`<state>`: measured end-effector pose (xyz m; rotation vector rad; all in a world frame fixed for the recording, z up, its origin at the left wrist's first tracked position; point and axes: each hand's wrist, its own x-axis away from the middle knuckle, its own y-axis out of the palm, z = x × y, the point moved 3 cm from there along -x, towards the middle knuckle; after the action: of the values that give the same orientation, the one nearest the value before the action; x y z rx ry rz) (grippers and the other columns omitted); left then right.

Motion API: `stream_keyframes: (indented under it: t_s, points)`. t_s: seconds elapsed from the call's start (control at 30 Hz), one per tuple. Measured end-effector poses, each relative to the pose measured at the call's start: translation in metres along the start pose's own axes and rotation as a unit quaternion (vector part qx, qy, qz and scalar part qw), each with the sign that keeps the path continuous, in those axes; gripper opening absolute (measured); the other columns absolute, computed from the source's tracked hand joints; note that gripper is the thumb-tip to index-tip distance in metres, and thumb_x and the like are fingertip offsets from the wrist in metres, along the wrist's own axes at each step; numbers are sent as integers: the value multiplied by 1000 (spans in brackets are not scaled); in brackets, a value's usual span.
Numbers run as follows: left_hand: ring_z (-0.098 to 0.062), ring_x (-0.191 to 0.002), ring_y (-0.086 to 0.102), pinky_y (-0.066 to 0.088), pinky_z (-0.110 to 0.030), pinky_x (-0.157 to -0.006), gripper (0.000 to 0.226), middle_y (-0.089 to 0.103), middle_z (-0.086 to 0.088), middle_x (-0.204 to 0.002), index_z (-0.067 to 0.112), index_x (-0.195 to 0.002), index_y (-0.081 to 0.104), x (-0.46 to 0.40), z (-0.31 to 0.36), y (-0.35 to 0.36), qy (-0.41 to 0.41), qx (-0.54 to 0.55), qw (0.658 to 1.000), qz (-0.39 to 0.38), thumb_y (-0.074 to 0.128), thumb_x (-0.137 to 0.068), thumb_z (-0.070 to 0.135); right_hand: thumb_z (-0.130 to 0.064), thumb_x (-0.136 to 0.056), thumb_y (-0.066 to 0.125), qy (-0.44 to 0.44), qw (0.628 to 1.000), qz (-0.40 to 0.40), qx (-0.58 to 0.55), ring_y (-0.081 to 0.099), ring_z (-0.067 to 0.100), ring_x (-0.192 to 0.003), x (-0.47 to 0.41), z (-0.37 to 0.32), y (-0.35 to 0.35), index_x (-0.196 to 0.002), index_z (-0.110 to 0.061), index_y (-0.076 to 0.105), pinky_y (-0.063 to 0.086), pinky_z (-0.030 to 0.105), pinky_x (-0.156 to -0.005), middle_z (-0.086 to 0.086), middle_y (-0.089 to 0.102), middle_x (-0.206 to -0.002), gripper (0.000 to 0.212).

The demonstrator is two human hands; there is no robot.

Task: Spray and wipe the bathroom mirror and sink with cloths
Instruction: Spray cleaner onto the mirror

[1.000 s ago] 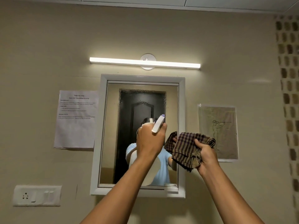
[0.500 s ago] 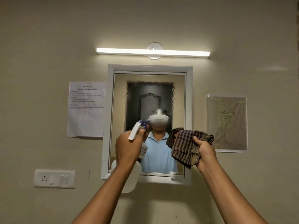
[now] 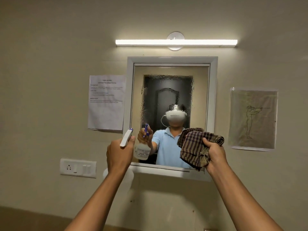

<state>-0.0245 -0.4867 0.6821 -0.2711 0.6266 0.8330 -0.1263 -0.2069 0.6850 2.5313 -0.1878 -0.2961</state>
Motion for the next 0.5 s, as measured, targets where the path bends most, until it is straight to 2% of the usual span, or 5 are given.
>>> stream_keyframes:
  t_s: [0.13,0.3,0.37,0.43,0.5]
  points:
    - [-23,-57,59,49,-31,-54,27,59,-4,-59,19,-70,63,16,-7,19,-16,4,999,-27,62,-90,37,-5,-94,57,-4,1000,14,-5,69,34,-94,4,-4,-13,-116,-2,64,54,55,-87,18,71,-107,24]
    - [-22,-63,62,53,-35,-59,24,61,1,-61,24,-71,63,43,5,58,2,20,997,-79,62,-90,38,-6,-93,58,-12,999,38,-1,70,34,-95,4,-10,-39,-115,-3,65,54,56,-88,18,71,-109,23]
    - [-18,-61,59,49,-32,-56,25,59,6,-60,23,-71,64,54,12,75,9,22,995,-96,61,-90,38,-6,-93,58,-12,999,50,0,70,34,-94,4,-12,-49,-116,-2,65,55,54,-84,18,71,-109,24]
    - [-17,-57,56,40,-26,-52,29,58,5,-59,16,-75,68,65,18,93,27,9,993,-113,61,-89,39,-5,-93,58,-9,998,59,-4,70,34,-93,6,-14,-59,-117,0,64,56,53,-83,19,70,-109,26]
    - [-15,-57,56,39,-25,-52,31,62,2,-62,14,-79,72,78,24,108,35,10,990,-136,60,-89,41,-4,-93,57,-8,998,65,-6,70,33,-90,7,-16,-67,-117,1,64,56,50,-80,20,70,-109,25]
